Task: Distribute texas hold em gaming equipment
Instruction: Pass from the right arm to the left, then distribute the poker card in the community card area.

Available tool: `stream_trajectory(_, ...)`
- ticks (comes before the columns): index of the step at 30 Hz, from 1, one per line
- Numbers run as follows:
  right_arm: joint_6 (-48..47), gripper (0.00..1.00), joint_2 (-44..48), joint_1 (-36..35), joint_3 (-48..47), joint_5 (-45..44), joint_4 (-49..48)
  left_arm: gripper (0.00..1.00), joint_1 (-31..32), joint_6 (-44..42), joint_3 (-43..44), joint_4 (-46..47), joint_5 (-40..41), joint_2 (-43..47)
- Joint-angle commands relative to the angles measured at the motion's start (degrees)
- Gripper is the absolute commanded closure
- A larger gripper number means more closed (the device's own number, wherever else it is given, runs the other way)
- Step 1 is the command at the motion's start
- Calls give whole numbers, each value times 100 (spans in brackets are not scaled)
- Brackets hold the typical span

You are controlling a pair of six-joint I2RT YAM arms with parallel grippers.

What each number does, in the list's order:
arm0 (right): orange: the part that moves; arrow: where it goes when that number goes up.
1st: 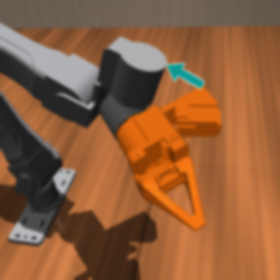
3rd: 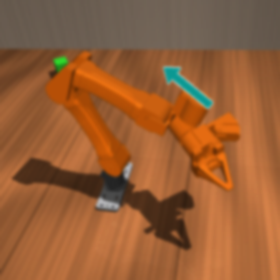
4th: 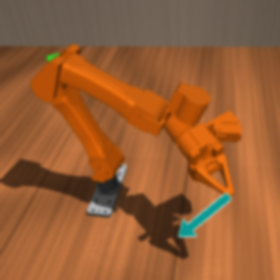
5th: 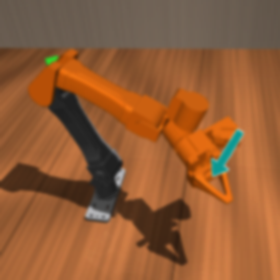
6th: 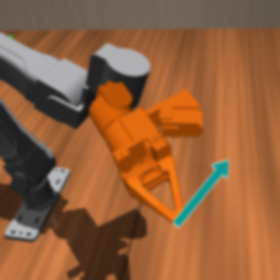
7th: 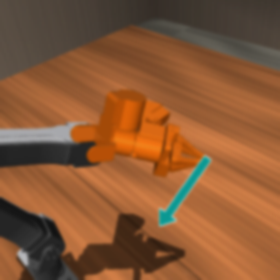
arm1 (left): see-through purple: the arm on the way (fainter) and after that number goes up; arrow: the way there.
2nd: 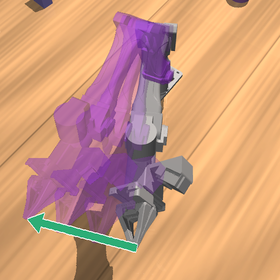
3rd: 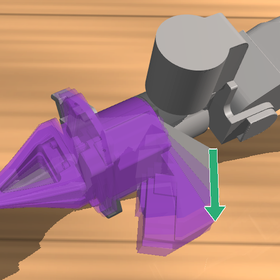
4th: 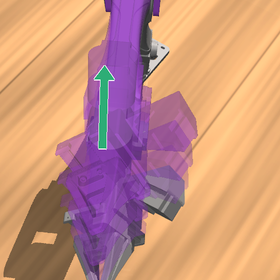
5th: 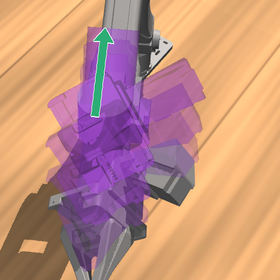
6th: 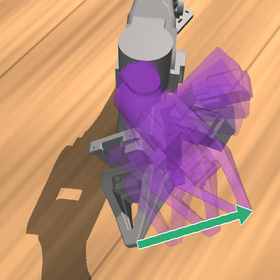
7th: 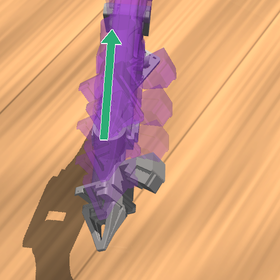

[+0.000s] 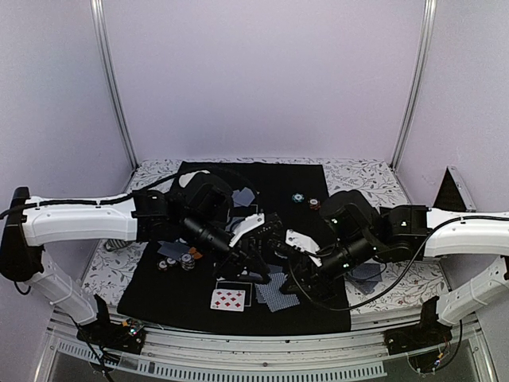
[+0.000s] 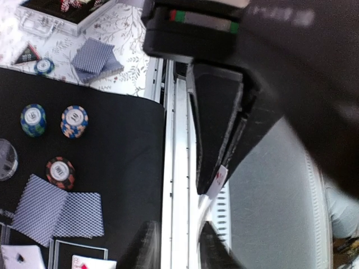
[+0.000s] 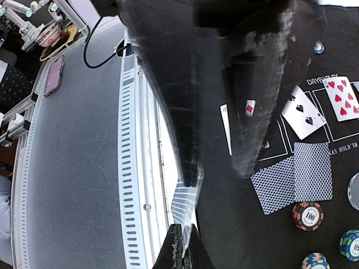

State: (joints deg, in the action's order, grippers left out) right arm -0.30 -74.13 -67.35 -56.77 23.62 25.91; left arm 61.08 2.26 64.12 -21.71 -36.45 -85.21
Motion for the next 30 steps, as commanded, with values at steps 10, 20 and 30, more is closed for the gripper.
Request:
stream_trajectory(10,750,18,759,900,371,-1633,-569,100,-724,1672,-800,1494,1104,287)
stream_trajectory(20,1796,1,1466,1991,1097,-1582,-895,100,-2917,4111,-1493,4391,1829,-452)
stream_trajectory(30,1859,1,1458,2011,1177,-1604,-930,100,-3533,4934,43,4901,1283,-3028)
